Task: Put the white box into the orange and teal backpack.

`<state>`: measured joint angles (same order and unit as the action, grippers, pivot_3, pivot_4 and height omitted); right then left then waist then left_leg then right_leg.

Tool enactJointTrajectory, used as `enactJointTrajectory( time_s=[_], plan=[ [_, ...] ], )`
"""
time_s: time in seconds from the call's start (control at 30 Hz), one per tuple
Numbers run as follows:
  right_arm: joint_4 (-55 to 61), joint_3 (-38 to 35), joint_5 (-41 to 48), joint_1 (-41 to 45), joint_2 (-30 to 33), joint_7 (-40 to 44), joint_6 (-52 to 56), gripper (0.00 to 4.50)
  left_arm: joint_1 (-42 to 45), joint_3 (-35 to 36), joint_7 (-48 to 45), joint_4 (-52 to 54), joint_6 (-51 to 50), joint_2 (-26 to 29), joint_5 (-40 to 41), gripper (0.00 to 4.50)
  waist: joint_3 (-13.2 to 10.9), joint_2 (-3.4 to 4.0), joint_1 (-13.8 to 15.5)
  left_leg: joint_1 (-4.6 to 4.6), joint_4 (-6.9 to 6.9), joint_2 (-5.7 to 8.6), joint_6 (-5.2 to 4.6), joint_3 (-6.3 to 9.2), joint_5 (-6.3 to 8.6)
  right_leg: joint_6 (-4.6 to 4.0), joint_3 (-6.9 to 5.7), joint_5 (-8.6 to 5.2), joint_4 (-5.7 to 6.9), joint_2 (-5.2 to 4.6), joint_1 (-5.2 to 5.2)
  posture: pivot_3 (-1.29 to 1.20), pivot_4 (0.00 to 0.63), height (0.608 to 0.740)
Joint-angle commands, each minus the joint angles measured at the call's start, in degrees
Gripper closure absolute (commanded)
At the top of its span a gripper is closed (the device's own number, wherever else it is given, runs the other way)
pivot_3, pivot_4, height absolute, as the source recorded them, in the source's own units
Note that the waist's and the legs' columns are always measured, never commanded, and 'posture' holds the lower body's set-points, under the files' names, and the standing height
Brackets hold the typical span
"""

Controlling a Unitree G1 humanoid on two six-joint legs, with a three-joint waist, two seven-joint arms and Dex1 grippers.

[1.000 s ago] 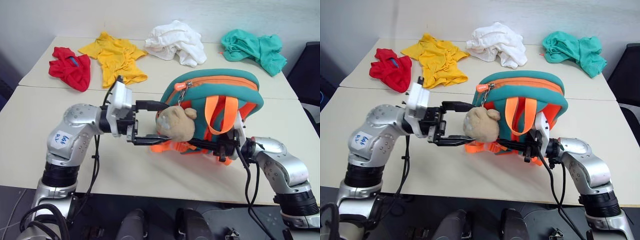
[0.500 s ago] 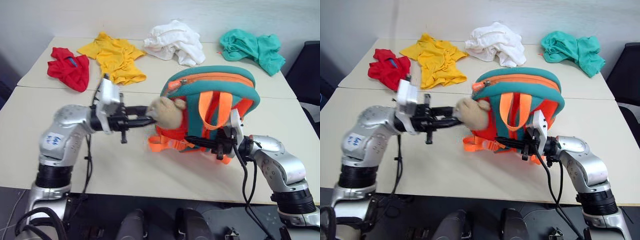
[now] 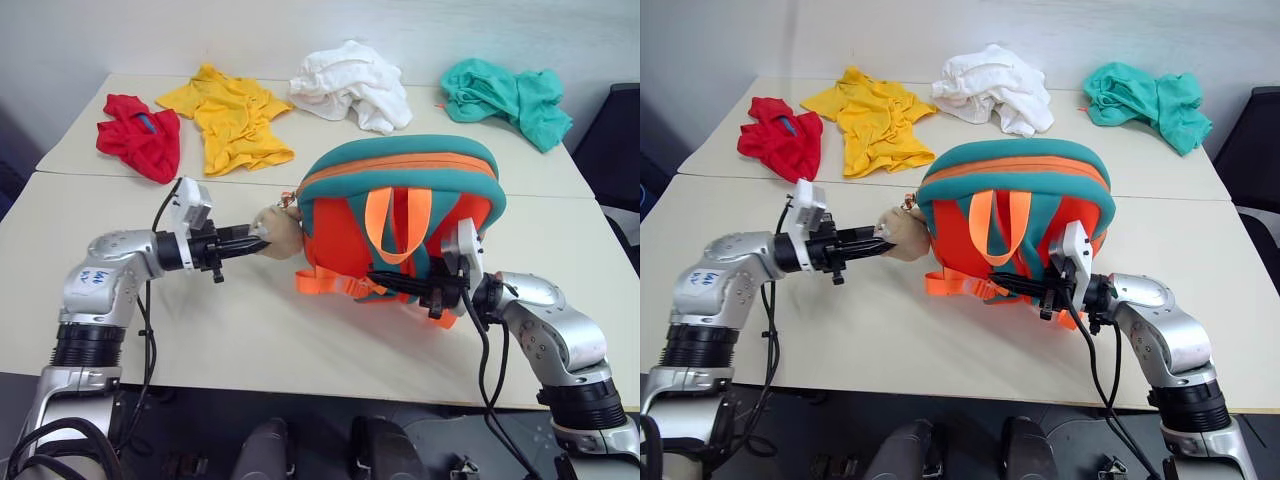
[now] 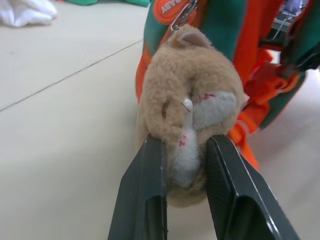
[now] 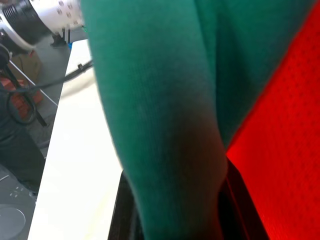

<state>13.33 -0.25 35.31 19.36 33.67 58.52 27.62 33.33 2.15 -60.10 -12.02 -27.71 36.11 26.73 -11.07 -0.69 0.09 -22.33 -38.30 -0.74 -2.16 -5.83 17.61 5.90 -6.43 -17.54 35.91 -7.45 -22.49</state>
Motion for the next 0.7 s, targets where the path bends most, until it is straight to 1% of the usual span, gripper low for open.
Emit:
enactJointTrajectory(
  time_s=[0.03,0.1,0.17,0.2,0.27,0.3,0.37,0.43,0.5,0.6,0.63,0.67,0.7],
  plan=[
    [1.6,-1.4,1.0,-0.4,-0.5,-0.5,-0.5,4.41,-2.9,-2.1,0.2,-1.3,1.0,-1.4,-2.2,3.62,0.0,0.0,-0.3,0.0,0.02,-0.01,0.0,-0.03,0.0,0.0,-0.02,0.0,0.0,0.0,-0.02,0.0,0.15,0.74],
    [1.4,-2.2,1.4,-0.5,-1.5,-1.1,-1.4,4.41,-3.7,-1.3,1.9,-2.1,0.7,-2.3,-2.4,3.62,0.0,0.0,-0.3,0.02,0.05,-0.04,0.01,-0.09,0.0,0.0,-0.05,0.0,0.0,0.02,-0.04,0.0,0.15,0.74],
    [1.3,-3.1,2.0,-0.5,-2.7,-1.5,-2.6,4.41,-5.2,-1.7,0.9,-1.2,1.5,-2.1,-2.7,3.62,0.0,0.0,-0.2,0.03,0.02,-0.05,0.02,-0.07,-0.01,0.0,-0.08,0.0,0.03,0.01,-0.04,0.0,0.15,0.74],
    [1.5,-3.9,3.3,-0.3,-2.8,-1.8,-1.4,4.41,-6.5,-1.9,0.2,0.4,2.4,-1.6,-2.8,3.62,0.0,0.0,-0.2,0.04,0.02,-0.05,0.02,-0.07,-0.01,0.0,-0.06,0.0,0.04,-0.01,-0.03,0.0,0.15,0.74],
    [1.3,-4.3,2.2,-0.3,-1.9,-0.1,-3.7,3.64,-8.9,-0.5,1.1,4.7,1.0,-1.0,-1.4,3.08,0.0,0.0,-0.3,0.05,0.03,-0.04,0.01,-0.09,0.0,0.0,-0.02,0.0,0.02,-0.04,-0.03,0.0,0.15,0.74],
    [1.0,-4.4,1.8,-0.6,-0.8,1.2,-4.2,3.38,-10.3,0.7,1.1,7.6,0.0,-0.3,0.0,2.85,0.0,0.0,-0.3,0.04,0.04,-0.04,0.01,-0.08,0.0,0.0,0.07,0.0,0.0,-0.06,-0.03,0.0,0.15,0.74],
    [-0.2,-5.4,1.2,-1.5,1.8,3.3,-4.5,2.71,-13.6,3.1,0.3,13.2,-0.1,2.3,1.2,2.23,0.0,0.0,-0.4,0.02,0.05,-0.05,0.02,-0.06,0.01,0.0,0.17,0.0,-0.03,-0.06,-0.04,0.0,0.15,0.74],
    [-0.8,-6.7,0.7,-3.4,5.9,6.3,-4.7,1.97,-17.3,6.3,0.1,16.7,1.8,5.1,1.1,1.58,0.0,0.0,-0.3,0.03,0.1,-0.06,0.04,-0.04,0.02,-0.01,0.28,0.0,-0.06,-0.07,-0.03,0.0,0.15,0.74],
    [-1.2,-8.6,0.3,-6.1,9.8,9.4,-5.7,1.33,-20.8,10.4,0.4,18.5,3.2,7.0,1.6,0.97,0.0,0.0,-0.2,0.04,0.12,-0.07,0.05,-0.03,0.03,-0.03,0.29,-0.01,-0.07,-0.09,-0.03,0.0,0.15,0.74],
    [-3.4,-12.0,-1.6,-12.5,17.9,15.3,-6.5,0.28,-28.3,17.9,-2.5,20.1,6.6,10.4,2.3,0.01,0.0,0.01,-0.2,0.05,0.13,-0.08,0.02,-0.03,0.07,-0.03,0.3,-0.02,-0.3,-0.14,-0.02,0.0,0.15,0.74],
    [-4.3,-12.7,-2.2,-14.2,19.9,17.1,-7.2,0.04,-30.4,19.6,-3.7,20.5,7.7,11.1,2.6,0.0,0.0,0.01,-0.2,0.05,0.14,-0.08,0.01,-0.03,0.08,-0.04,0.29,-0.02,-0.31,-0.15,-0.01,0.0,0.15,0.74],
    [-5.9,-13.6,-3.2,-15.6,21.1,18.5,-9.5,0.04,-32.6,21.0,-5.2,20.7,9.1,11.9,2.6,0.0,0.0,0.01,-0.2,0.05,0.15,-0.07,0.0,-0.04,0.12,-0.03,0.29,-0.02,-0.36,-0.18,0.0,0.0,0.15,0.74],
    [-8.5,-14.8,-4.3,-16.6,22.0,19.3,-12.1,0.04,-34.3,22.6,-6.0,20.4,12.7,12.0,1.7,0.0,0.0,0.0,-0.2,0.09,0.15,-0.07,0.0,-0.04,0.14,-0.04,0.29,-0.02,-0.39,-0.19,0.03,0.0,0.15,0.74]
  ],
)
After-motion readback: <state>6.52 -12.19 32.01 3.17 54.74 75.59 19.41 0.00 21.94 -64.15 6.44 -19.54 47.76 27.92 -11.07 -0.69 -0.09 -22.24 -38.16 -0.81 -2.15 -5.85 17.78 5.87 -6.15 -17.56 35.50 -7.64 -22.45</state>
